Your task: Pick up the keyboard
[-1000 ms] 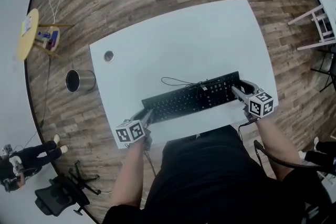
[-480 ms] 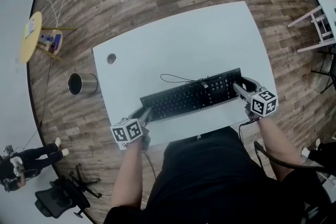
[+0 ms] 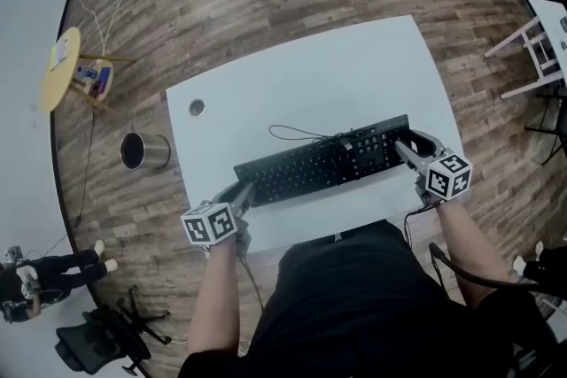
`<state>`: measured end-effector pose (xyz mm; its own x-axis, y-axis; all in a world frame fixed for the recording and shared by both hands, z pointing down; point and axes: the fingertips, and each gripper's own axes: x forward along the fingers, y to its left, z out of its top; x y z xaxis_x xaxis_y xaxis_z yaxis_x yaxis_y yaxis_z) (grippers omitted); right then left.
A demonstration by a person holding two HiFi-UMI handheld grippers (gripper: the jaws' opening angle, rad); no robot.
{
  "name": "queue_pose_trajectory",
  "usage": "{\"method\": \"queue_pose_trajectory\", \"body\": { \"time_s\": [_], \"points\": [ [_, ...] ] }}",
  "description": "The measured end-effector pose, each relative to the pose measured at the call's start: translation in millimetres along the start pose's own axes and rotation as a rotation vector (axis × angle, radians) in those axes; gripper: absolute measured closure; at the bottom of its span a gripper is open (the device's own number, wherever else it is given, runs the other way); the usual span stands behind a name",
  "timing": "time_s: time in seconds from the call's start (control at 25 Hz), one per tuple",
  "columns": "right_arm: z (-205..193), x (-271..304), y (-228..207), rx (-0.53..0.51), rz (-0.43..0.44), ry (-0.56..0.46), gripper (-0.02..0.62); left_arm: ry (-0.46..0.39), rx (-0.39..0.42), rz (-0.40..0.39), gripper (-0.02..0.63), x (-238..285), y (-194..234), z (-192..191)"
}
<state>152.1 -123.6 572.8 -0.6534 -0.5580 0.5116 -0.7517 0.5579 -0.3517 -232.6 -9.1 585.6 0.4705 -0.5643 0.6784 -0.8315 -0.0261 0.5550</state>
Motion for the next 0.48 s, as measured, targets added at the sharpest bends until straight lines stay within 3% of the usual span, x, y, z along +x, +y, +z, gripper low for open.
{"method": "queue_pose_trajectory", "body": {
  "time_s": [0.48],
  "points": [
    [57, -15, 13, -0.062, -0.008, -0.121, 0.4, -0.084, 0.081, -0.028, 0.468, -22, -20, 49]
  ]
}}
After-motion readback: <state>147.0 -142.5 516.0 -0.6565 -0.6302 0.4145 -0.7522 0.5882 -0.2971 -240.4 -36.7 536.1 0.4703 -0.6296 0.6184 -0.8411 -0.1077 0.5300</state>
